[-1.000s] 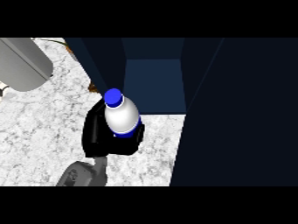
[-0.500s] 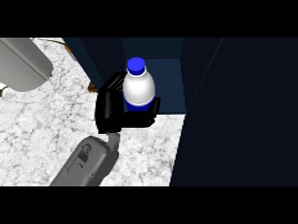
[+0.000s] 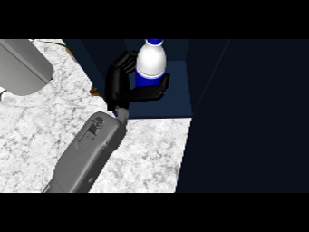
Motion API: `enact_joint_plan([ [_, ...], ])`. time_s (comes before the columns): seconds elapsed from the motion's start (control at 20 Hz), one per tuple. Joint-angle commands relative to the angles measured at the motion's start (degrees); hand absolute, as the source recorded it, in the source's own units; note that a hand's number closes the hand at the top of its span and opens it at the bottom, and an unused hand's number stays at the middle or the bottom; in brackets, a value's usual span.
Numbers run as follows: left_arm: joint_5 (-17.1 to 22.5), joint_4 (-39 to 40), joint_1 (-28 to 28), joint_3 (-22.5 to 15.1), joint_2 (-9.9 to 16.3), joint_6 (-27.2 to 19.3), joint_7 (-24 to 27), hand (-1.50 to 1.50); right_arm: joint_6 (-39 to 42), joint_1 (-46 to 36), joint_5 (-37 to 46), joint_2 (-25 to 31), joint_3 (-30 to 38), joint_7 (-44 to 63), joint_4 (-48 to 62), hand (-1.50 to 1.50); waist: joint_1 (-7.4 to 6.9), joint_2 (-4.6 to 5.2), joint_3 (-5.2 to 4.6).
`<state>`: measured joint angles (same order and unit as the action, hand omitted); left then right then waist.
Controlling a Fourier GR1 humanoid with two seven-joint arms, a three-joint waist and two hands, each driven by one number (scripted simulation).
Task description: Pick up the bottled water, place it into the cabinet and close the cabinet
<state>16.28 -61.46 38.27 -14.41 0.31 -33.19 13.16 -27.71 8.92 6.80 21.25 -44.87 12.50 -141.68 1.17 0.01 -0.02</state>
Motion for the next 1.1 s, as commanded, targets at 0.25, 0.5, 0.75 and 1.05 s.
enact_joint_plan([
  [0.25,-1.4,17.6,13.4,4.0,-0.3,-3.9,-0.2,1.5,0.7,2.4,3.7,1.4,-2.0,-0.6,-4.8,-1.5,0.6,0.12,0.0],
  [0.5,-0.5,27.1,15.0,5.5,-0.3,-3.2,6.8,1.5,3.1,0.6,-2.3,1.9,2.7,-1.0,-3.6,-1.5,0.7,0.47,0.01],
  [0.75,-4.6,37.1,22.2,6.5,-0.2,-8.9,5.4,1.5,3.5,0.2,-3.3,3.2,3.2,-0.3,-4.8,-1.5,1.97,0.95,0.03],
  [1.05,-3.4,43.0,22.3,8.5,-0.3,-7.8,9.5,1.5,2.8,0.9,-3.0,3.4,3.6,0.9,-7.1,-1.5,1.53,0.72,-0.02],
])
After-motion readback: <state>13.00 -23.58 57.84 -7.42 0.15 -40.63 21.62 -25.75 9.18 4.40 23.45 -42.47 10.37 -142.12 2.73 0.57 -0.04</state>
